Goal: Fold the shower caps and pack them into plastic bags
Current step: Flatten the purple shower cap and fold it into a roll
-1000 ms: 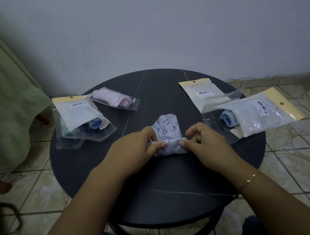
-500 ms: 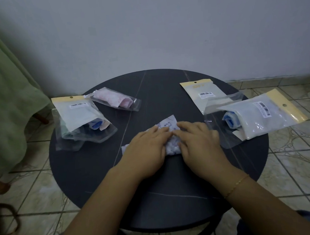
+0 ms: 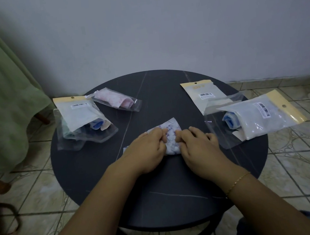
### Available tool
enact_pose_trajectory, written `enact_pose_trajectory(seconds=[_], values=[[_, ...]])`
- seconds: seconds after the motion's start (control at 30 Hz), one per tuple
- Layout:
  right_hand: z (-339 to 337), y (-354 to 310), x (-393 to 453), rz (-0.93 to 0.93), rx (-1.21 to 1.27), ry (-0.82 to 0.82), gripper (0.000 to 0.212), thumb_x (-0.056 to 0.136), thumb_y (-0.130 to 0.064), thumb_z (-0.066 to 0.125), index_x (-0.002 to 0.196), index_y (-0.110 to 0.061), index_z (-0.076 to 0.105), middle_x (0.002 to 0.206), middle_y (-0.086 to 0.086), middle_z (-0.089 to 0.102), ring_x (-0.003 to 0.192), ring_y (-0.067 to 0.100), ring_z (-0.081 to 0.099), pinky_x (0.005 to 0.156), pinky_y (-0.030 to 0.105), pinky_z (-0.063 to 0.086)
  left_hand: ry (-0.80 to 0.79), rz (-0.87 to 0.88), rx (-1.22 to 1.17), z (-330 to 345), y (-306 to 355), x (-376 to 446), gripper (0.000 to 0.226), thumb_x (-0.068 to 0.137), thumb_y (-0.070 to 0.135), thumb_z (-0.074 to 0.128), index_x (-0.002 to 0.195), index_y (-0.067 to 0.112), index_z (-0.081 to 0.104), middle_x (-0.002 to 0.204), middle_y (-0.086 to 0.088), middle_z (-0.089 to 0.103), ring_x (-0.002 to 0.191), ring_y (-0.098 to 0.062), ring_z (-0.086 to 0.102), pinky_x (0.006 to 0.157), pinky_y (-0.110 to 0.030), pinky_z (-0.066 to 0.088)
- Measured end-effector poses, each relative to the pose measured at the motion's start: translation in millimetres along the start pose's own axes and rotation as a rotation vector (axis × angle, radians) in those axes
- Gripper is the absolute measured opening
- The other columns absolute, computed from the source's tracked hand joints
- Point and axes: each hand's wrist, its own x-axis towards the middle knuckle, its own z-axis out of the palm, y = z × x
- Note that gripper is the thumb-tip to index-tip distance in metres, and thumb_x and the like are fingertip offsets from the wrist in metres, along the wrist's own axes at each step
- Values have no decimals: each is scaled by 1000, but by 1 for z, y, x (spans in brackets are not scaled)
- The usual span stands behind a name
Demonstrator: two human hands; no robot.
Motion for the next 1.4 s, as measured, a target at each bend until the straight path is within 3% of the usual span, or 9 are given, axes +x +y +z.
enact_pose_trajectory(seconds=[0.07,0.17,0.33,0.47,0.57,0.67,0.93,1.2,1.4], values=[[-6,3,-2,-29,23,-52,20,98,-34,31,115,-33,43,146,-9,35,143,10,4,111,39,5,-16,28,-12,-1,1,-3,10,91,36,43,83,31,43,143,16,41,130,-12,37,104,-32,33],[-18,7,-9,-76,54,-138,30,93,-44,42,122,-37,42,153,-13,23,143,8,-6,114,39,-1,-55,43,-56,-6,1,-14,37,68,66,57,91,39,48,147,16,35,136,-6,31,107,-30,31],[-28,7,-16,-150,-10,-142,48,82,-42,59,128,-35,46,145,-16,28,140,8,5,110,32,5,-12,74,-41,-13,-4,-21,34,71,40,76,102,36,63,147,16,26,130,1,35,102,-17,31],[-28,3,-14,-194,-23,-45,35,85,-38,55,120,-36,56,115,-17,43,119,6,27,93,24,14,50,87,16,-15,-5,-21,48,70,63,60,105,32,70,102,15,45,96,1,45,85,-21,41],[-29,4,-11,-159,2,-32,29,92,-38,47,120,-38,57,100,-18,44,113,8,32,89,27,17,73,126,199,-19,-3,-19,69,68,77,30,113,38,65,93,13,55,98,-7,46,82,-20,34],[-25,5,-8,-78,118,4,27,94,-39,48,120,-37,54,101,-19,50,113,9,37,88,25,20,159,39,178,-21,-2,-18,47,82,67,46,116,36,54,97,15,56,103,-8,46,86,-26,33],[-15,1,2,89,410,132,12,90,-34,58,92,-28,47,63,-10,51,79,9,49,89,31,32,349,-21,336,-15,1,-12,32,91,57,39,98,31,56,96,9,63,96,-12,56,91,-32,29],[-4,-2,13,167,320,146,6,90,-35,56,90,-31,52,67,-14,47,92,15,53,90,32,28,408,47,225,1,4,-5,18,93,33,51,101,23,64,102,3,57,98,-19,51,81,-28,32],[-5,0,14,112,128,149,22,95,-39,45,106,-32,62,95,-9,57,106,16,45,88,32,28,206,43,81,-3,-6,-9,58,69,59,69,117,26,59,107,11,46,106,-7,41,95,-24,36]])
